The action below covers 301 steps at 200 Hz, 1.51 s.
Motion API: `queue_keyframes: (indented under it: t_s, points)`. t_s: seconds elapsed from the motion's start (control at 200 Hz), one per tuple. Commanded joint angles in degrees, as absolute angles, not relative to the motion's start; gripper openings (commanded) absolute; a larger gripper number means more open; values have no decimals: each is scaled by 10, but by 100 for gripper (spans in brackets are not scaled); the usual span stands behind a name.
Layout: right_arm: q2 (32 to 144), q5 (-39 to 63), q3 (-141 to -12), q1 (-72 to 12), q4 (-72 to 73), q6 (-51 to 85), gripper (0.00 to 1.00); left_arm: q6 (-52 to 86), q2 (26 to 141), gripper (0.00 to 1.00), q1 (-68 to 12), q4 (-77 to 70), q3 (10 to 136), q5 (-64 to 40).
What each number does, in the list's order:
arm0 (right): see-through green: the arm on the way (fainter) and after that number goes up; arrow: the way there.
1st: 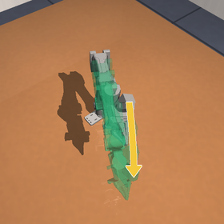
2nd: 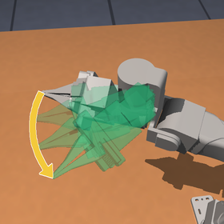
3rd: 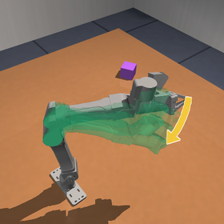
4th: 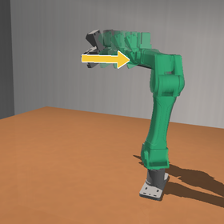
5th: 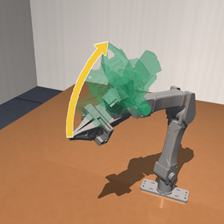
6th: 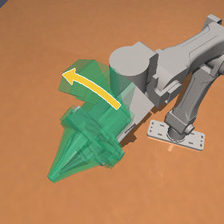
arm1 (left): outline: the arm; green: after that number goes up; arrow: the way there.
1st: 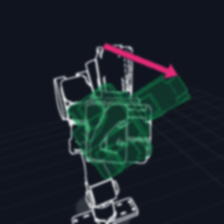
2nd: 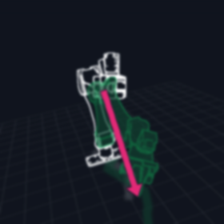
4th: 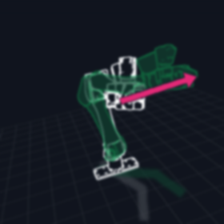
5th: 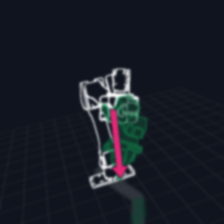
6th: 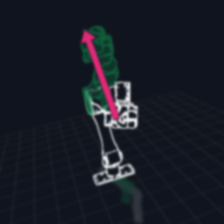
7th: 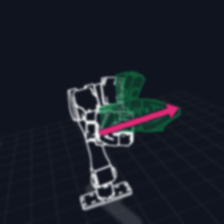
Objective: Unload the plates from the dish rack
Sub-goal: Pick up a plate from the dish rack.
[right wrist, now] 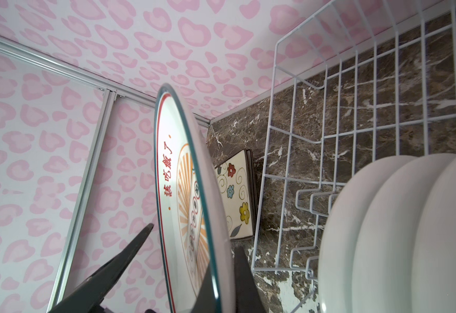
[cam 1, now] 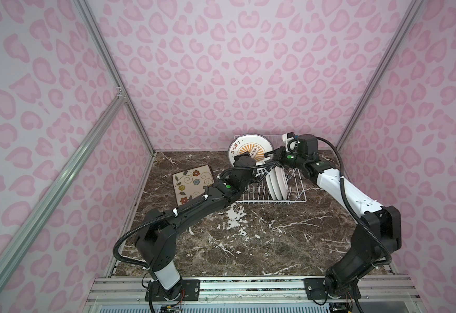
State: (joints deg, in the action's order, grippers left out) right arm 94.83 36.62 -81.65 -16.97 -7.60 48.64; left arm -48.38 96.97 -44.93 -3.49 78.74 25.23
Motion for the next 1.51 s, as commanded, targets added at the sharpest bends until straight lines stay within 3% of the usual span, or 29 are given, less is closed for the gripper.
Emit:
queue_keyframes:
  t_s: [0.0,0.1,0.41,0.74,0.945,1.14,1.5]
  points:
    - [935,356,-801,-161,-22,490,0,-451,956,96,-449,-62,793,239]
    - [923,345,-783,-152,-3,499,0,-439,953,100,-449,-41,799,230]
    - [880,323,-738,-108,31,502,0,-355,898,97,-445,-5,788,172]
    - [847,328,-718,-79,25,459,0,-59,852,97,-339,57,847,-45]
    - [843,362,-715,-81,25,438,0,151,904,98,-238,92,909,-248]
    - [837,380,-702,-88,41,427,0,238,970,100,-207,82,947,-390]
    - [867,409,-712,-109,65,424,0,286,1073,86,-206,127,1019,-494]
